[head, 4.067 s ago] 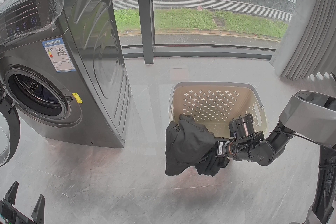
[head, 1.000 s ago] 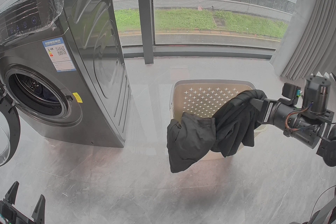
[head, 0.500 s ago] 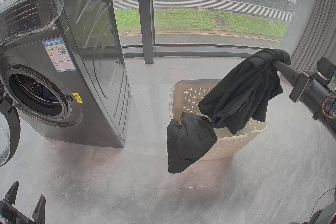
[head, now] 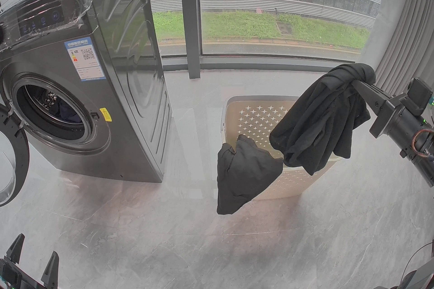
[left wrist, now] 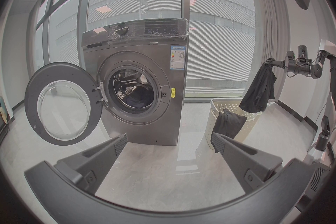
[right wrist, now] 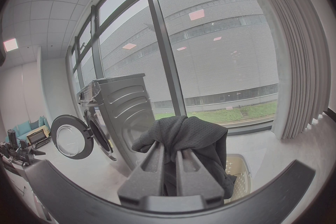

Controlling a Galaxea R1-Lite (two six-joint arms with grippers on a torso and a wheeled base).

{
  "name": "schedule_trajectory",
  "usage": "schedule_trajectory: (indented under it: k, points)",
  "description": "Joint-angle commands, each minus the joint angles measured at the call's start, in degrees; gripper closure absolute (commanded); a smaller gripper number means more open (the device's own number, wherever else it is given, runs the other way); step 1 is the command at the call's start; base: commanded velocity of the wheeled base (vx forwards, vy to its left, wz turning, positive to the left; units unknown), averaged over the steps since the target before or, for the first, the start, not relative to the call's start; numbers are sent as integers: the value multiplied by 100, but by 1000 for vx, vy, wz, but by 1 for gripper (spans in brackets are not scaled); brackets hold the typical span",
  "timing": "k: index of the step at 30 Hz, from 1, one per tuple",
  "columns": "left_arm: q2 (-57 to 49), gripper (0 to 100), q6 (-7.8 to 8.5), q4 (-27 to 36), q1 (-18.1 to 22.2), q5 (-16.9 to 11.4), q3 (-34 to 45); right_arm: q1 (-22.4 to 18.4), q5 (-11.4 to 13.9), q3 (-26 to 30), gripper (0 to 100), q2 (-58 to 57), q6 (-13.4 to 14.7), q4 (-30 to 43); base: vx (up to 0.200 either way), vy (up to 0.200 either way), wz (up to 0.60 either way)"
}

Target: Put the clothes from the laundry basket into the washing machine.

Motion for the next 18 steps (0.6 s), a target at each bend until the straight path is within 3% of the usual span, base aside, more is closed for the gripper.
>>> schedule_trajectory:
  k: [1, 18]
  points:
    - [-84, 0, -2, 4, 1, 0, 92, -43, 0, 0, 100, -34, 6, 5, 0, 200, 0]
    - [-84, 0, -37, 13, -8, 0, 92, -70, -53, 35, 100, 1, 23, 5, 0, 200, 0]
